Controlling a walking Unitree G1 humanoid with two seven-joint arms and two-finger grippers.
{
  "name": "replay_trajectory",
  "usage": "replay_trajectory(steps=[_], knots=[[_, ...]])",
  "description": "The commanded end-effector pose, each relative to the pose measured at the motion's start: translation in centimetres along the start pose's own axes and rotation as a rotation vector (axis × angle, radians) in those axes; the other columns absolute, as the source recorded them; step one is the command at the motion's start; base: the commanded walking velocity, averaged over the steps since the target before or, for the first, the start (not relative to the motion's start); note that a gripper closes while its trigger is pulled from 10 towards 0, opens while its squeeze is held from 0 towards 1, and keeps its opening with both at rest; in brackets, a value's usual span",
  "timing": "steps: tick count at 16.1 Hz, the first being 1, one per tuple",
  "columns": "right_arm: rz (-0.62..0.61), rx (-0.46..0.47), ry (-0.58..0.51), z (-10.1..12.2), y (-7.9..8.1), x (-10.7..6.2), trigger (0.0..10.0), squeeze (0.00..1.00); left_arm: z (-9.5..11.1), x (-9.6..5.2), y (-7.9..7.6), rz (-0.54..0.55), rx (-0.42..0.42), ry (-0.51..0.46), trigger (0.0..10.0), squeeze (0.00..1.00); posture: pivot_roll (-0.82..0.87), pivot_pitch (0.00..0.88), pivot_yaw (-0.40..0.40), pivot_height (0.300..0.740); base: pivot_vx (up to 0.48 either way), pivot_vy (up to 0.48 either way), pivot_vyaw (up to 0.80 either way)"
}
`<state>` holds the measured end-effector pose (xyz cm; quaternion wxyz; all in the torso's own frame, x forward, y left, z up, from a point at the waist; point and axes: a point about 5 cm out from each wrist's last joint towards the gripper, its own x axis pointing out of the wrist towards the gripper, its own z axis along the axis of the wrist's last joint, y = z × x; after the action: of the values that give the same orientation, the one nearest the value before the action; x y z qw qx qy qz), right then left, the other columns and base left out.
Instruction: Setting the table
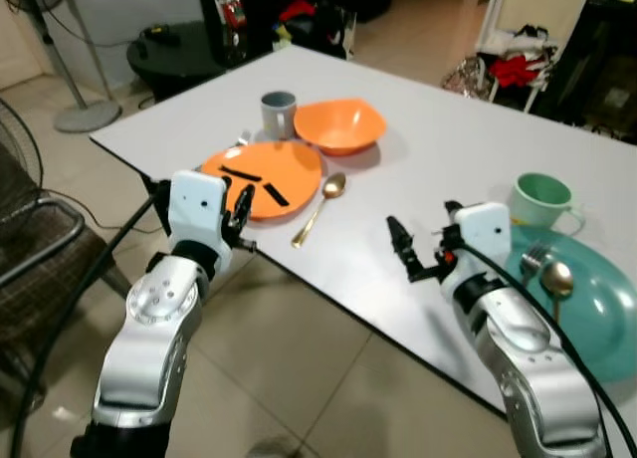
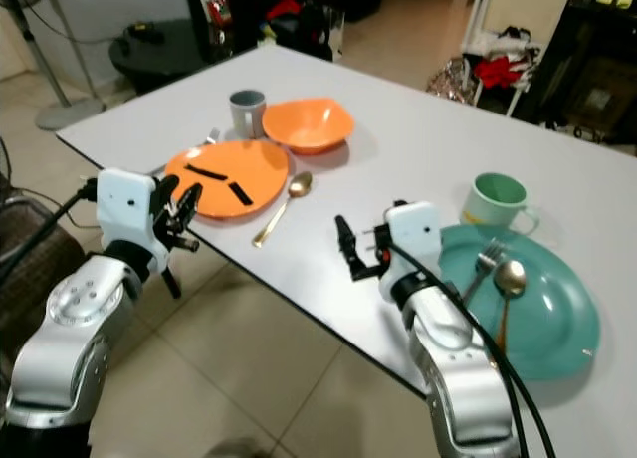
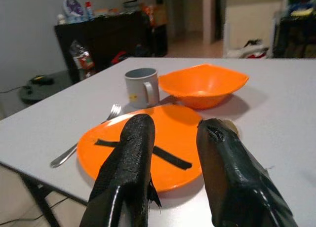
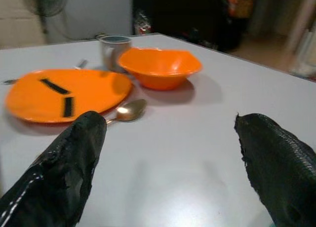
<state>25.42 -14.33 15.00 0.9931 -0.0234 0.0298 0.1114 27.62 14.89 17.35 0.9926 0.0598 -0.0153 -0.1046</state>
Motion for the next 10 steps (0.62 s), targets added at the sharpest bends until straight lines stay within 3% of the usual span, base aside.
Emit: replay_trajectory(steps=[1,3,7,10], knots=[[-0.014,0.031,0.005,-0.1,-0.13,0.01,10.0,0.0,-0.36,-0.1,0.35,0.005,0.004,0.017,10.0,0.0,0.08,0.0,0.008,0.74,0.0,0.446,0.0],[-0.015,0.022,0.009,-0.16,-0.02,0.12,10.0,0.0,-0.38,-0.09,0.41,0.006,0.007,0.02,10.0,0.0,0.09,0.0,0.006,0.74,0.0,0.461,0.0],[-0.143,-0.092,0.032,-0.59,-0.76,0.4,10.0,0.0,-0.52,-0.19,0.48,0.005,0.011,0.032,10.0,0.0,0.09,0.0,0.007,0.74,0.0,0.48,0.0],[-0.109,-0.091,0.022,-0.61,-0.78,0.4,10.0,0.0,-0.54,-0.19,0.47,0.003,0.016,0.034,10.0,0.0,0.09,0.0,0.002,0.74,0.0,0.48,0.0]])
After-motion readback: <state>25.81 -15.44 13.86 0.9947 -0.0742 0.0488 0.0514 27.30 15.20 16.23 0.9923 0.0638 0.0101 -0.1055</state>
